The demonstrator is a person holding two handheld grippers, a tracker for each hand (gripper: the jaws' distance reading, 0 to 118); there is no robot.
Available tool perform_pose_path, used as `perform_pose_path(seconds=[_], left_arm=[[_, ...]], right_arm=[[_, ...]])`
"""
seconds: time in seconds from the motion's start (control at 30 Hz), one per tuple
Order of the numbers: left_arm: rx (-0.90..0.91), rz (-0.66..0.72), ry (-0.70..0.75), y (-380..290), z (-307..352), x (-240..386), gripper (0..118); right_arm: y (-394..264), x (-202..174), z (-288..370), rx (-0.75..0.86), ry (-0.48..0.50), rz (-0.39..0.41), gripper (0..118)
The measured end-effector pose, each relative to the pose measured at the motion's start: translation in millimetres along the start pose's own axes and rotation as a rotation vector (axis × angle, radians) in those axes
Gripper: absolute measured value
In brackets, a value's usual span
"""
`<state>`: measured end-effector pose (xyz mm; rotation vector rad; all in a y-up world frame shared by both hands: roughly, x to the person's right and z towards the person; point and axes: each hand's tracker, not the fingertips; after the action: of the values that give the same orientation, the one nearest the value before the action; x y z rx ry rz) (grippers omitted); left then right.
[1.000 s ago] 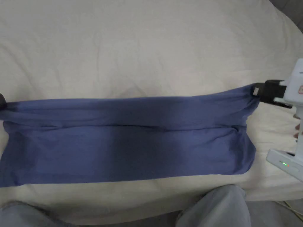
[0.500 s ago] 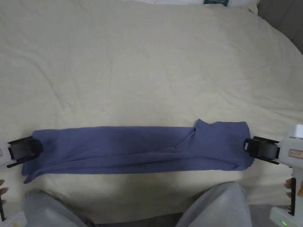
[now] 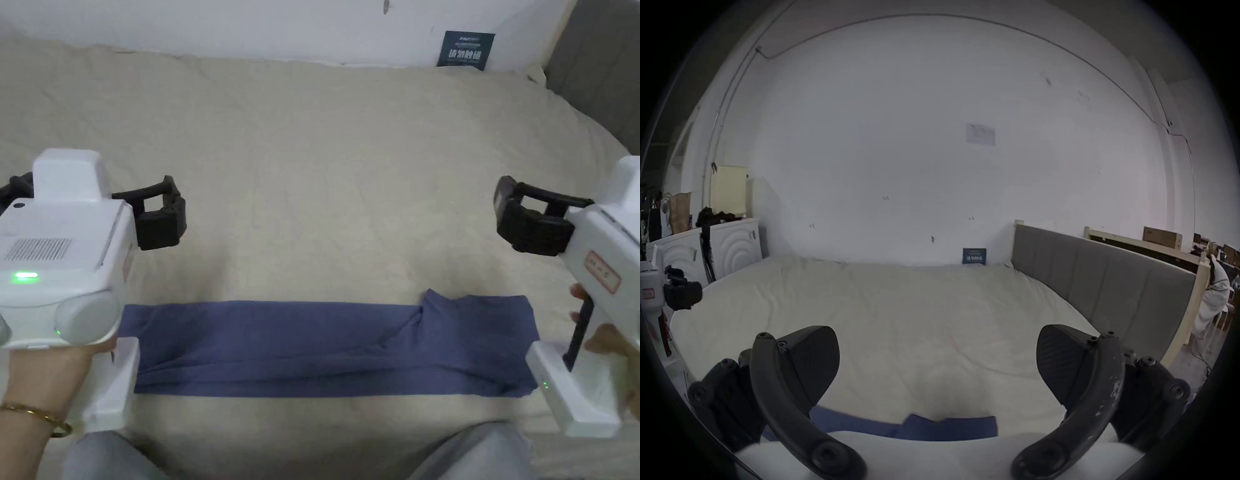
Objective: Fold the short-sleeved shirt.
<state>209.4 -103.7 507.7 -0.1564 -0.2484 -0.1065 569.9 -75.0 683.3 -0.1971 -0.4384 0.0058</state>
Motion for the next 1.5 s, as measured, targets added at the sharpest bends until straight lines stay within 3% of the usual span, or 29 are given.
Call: perform_pose_path(seconds=[0.1,0.17,0.2,0.27,0.33,0.4,0.57,0.67,0.7,0.77,0.8,0.9,0.93,0.97,1.17,1.3,1.5], left_arm=[[0.011,-0.002,-0.028,1,3,13,94],[0.017,-0.018,-0.045,-2,1,21,61],[0.017,-0.021,-0.052,-3,2,24,46],[0.024,-0.022,-0.062,-5,4,30,15],[0.021,-0.019,-0.075,-5,5,32,1],[0.005,-0.009,-0.099,-5,6,32,0],[-0.033,0.008,-0.107,-3,2,22,0],[-0.113,0.138,-0.180,2,-9,-5,4],[-0.130,0.202,-0.223,1,-13,-19,15],[-0.159,0.278,-0.246,-3,-21,-47,65],[-0.210,0.288,-0.264,-5,-25,-58,83],[-0.333,0.381,-0.309,-24,-43,-98,93],[-0.362,0.412,-0.310,-30,-45,-108,108],[-0.393,0.444,-0.317,-41,-49,-120,116],[-0.508,0.716,-0.353,-120,-59,-173,118],[-0.562,0.806,-0.322,-162,-60,-180,118],[-0.606,0.892,-0.410,-189,-67,-168,116]], right_arm=[[-3,-13,0,0.008,0.002,-0.012,118],[-5,-18,1,0.014,0.023,-0.038,115],[-4,-23,5,0.016,0.027,-0.044,103],[-3,-29,5,0.013,0.022,-0.043,53],[-2,-32,4,-0.004,0.031,-0.039,4],[-4,-33,5,-0.006,0.039,-0.057,3],[-4,-31,5,-0.012,0.042,-0.091,1],[-6,-23,-2,-0.031,0.049,-0.107,1],[-7,-22,-3,-0.036,0.051,-0.110,1],[-9,-26,-1,-0.052,0.049,-0.107,1],[-10,-26,-2,-0.057,0.046,-0.104,1],[-14,-29,-5,-0.078,0.045,-0.090,1],[-15,-30,-7,-0.084,0.044,-0.086,1],[-16,-32,-10,-0.095,0.041,-0.080,1],[-27,-36,-25,-0.161,0.032,-0.091,1],[-34,-43,-30,-0.197,0.022,-0.068,1],[-41,-51,-36,-0.235,0.023,-0.064,1]])
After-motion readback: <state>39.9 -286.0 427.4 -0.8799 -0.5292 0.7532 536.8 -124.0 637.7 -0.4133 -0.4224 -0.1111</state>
